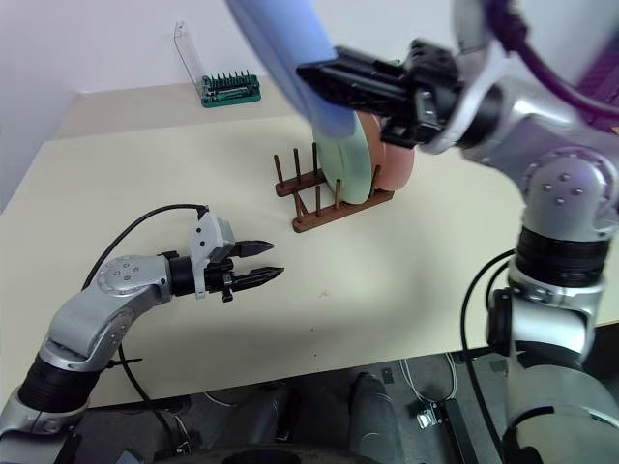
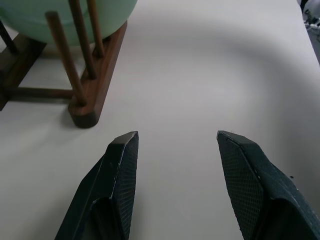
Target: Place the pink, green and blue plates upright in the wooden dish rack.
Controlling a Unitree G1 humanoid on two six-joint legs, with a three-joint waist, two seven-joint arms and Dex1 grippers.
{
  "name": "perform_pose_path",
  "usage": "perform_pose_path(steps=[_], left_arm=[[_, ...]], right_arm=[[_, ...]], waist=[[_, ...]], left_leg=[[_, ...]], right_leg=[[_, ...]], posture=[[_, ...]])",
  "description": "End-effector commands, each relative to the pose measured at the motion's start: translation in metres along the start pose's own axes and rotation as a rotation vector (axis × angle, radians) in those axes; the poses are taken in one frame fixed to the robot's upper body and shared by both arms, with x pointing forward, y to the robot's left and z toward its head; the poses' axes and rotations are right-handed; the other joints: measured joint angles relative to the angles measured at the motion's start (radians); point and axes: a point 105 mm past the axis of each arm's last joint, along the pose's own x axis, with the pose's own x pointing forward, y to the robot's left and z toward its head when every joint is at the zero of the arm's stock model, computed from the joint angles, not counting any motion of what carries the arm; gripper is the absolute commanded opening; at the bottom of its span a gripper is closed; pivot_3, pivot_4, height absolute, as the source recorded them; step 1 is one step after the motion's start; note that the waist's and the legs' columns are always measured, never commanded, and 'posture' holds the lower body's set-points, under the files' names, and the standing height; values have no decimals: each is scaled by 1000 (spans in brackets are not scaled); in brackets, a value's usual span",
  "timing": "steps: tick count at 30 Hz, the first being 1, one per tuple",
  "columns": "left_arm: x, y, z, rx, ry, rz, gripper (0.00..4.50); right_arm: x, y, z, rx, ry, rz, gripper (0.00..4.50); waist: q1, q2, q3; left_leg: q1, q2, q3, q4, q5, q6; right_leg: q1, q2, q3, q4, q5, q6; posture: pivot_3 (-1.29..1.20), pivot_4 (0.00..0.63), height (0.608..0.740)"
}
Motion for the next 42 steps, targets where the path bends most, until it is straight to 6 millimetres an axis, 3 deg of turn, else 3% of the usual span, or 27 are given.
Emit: perform_pose_path(steps=[1,5,9,13,17,29,33,38,42], left_arm=[[-4,2,9,38,-30,20,2553],[-4,2,10,38,-33,27,2553],[-5,3,10,37,-37,32,2553],[-6,3,12,36,-41,37,2553],[-6,3,12,38,-40,33,2553],[-4,4,15,41,-50,25,2553],[-4,4,15,38,-52,29,2553],[-4,2,15,34,-52,30,2553],[-4,0,15,30,-54,29,2553]], right_arm=[[1,-15,4,106,-36,-26,53],[3,-47,-2,273,-70,-122,53],[8,-65,-7,419,-102,-173,53],[15,-65,-8,481,-133,-172,53],[20,-69,-22,522,-116,-231,53],[10,-87,-58,607,-35,-363,53],[9,-88,-59,597,-21,-366,1446],[12,-85,-54,476,27,-375,3970],[14,-75,-44,117,166,-383,3970]], waist=[[0,0,0],[-5,0,0],[-10,0,0],[-10,0,0],[-12,0,0],[-30,1,0],[-28,1,0],[-30,1,0],[-27,1,0]], left_leg=[[-1,0,0,0,0,0],[-1,0,1,0,0,0],[-1,0,1,-1,0,0],[-1,0,1,-1,0,0],[-1,0,1,-1,0,0],[-1,0,1,-2,0,0],[-1,0,1,-2,0,0],[-1,0,1,-2,0,0],[-2,0,1,-1,0,0]], right_leg=[[-1,0,0,0,0,0],[-3,0,0,1,0,0],[-4,0,0,2,0,0],[-4,0,0,2,0,0],[-4,0,0,2,0,0],[-5,0,0,2,0,0],[-4,0,0,2,0,0],[-5,0,0,2,0,0],[-5,0,0,2,0,0]], posture=[[0,150,740],[0,150,740],[0,150,740],[0,150,740],[0,150,740],[0,150,740],[0,150,740],[0,150,740],[0,150,740]])
